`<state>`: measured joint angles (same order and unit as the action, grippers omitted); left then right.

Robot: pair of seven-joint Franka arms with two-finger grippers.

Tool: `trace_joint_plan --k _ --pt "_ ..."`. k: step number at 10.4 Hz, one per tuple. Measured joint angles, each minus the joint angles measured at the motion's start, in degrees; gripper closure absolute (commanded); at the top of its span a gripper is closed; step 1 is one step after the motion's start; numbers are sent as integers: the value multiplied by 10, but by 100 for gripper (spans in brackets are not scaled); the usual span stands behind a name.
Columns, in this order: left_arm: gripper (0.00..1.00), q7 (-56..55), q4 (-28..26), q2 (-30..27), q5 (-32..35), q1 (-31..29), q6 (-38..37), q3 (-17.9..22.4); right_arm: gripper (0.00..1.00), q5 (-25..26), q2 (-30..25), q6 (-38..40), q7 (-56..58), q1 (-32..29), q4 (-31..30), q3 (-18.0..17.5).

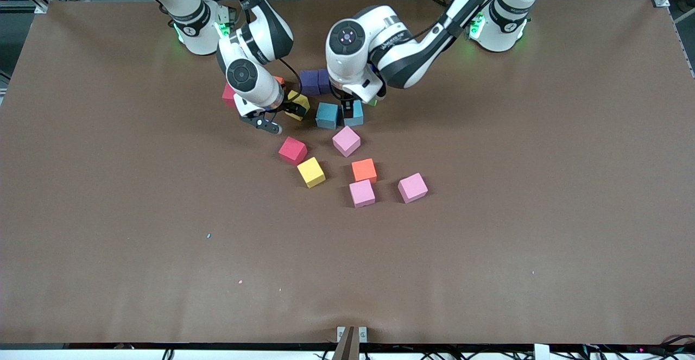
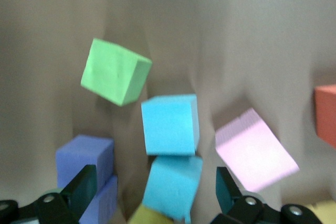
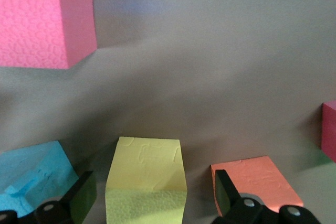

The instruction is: Arrange 11 blocks into digit 3

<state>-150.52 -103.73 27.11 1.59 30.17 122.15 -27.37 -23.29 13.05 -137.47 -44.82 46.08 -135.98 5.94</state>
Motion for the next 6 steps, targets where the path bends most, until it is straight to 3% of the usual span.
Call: trace_joint_plan --k 6 --pt "0 55 -135 -48 1 -7 103 -18 0 -2 16 -15 0 35 -1 0"
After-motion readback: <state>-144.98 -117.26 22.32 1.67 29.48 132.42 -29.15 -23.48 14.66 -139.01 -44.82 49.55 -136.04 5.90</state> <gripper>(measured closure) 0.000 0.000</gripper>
